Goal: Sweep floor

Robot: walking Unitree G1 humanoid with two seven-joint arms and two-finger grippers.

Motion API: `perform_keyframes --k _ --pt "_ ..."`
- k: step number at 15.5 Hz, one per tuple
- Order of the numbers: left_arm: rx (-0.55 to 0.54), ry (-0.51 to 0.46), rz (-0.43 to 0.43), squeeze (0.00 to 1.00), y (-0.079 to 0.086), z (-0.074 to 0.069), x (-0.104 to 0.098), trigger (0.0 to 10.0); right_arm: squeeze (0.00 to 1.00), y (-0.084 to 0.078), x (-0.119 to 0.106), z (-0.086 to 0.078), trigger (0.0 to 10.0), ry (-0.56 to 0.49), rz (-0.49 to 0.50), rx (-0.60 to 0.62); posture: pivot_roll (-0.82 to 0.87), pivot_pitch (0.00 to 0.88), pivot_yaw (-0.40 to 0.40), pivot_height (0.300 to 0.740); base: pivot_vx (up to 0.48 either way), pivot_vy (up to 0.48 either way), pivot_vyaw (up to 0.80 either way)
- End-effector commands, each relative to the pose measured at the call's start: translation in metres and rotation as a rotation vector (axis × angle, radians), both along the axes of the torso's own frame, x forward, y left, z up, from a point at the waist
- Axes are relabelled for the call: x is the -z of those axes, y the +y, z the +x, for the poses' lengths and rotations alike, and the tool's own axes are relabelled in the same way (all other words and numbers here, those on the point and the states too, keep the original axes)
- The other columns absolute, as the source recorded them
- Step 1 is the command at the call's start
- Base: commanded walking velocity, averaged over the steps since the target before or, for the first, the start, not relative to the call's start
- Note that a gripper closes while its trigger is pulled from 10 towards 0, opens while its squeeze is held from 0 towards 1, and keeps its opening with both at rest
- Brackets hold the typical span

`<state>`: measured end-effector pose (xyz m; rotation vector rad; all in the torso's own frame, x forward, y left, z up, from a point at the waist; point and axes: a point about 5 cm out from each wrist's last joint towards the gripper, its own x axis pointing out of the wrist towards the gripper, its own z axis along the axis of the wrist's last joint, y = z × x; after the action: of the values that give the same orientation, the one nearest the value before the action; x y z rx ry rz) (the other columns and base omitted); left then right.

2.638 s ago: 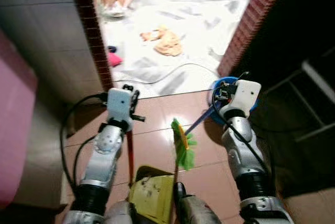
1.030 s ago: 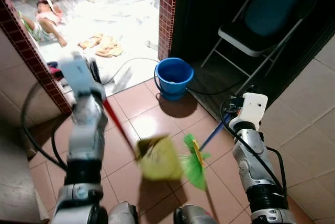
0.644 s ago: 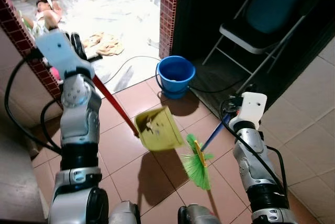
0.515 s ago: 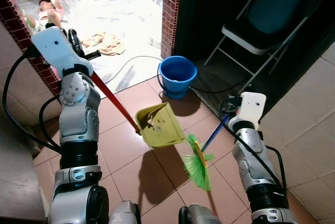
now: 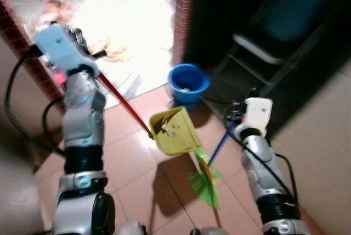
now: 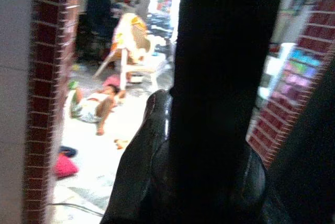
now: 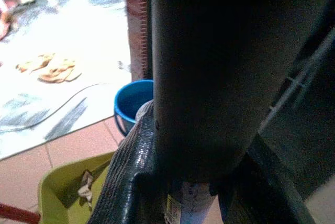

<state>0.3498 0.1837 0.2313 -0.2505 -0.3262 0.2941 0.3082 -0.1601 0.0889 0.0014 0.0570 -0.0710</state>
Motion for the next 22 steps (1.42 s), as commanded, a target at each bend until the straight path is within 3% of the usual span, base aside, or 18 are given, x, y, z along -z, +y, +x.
perform_keyframes --k 1,4,7,11,14,18,22 --pt "-0.036 -0.120 0.013 0.00 0.006 -0.004 -0.029 10.0 0.00 0.005 -0.001 0.002 10.0 -0.005 0.012 -0.016 -0.06 0.055 0.001 0.740 0.480 0.000 0.00" --pt "-0.049 -0.224 -0.008 0.00 0.011 0.001 -0.067 10.0 0.00 0.009 0.000 0.003 10.0 0.000 0.025 -0.035 -0.06 0.050 0.005 0.740 0.480 0.000 0.00" --pt "-0.119 -0.283 0.045 0.00 0.019 -0.001 -0.084 10.0 0.00 0.010 0.001 0.004 10.0 0.001 0.035 -0.036 -0.06 0.050 0.010 0.740 0.480 0.000 0.00" --pt "-0.087 -0.260 0.061 0.00 0.006 0.003 -0.071 10.0 0.00 0.014 0.002 0.005 10.0 0.007 0.040 -0.053 -0.05 0.047 0.006 0.740 0.480 0.000 0.00" --pt "-0.085 -0.258 0.062 0.00 0.004 0.003 -0.070 10.0 0.00 0.014 0.002 0.005 10.0 0.008 0.039 -0.054 -0.06 0.046 0.003 0.740 0.480 0.000 0.00" --pt "-0.071 -0.254 0.096 0.00 -0.011 0.003 -0.067 10.0 0.00 0.013 0.002 0.005 10.0 0.010 0.044 -0.052 -0.06 0.049 0.006 0.740 0.480 0.000 0.00" --pt "0.017 -0.232 0.167 0.00 -0.031 0.002 -0.053 10.0 0.00 0.014 0.003 0.006 10.0 0.013 0.046 -0.049 -0.06 0.049 0.008 0.740 0.321 -0.067 0.00"
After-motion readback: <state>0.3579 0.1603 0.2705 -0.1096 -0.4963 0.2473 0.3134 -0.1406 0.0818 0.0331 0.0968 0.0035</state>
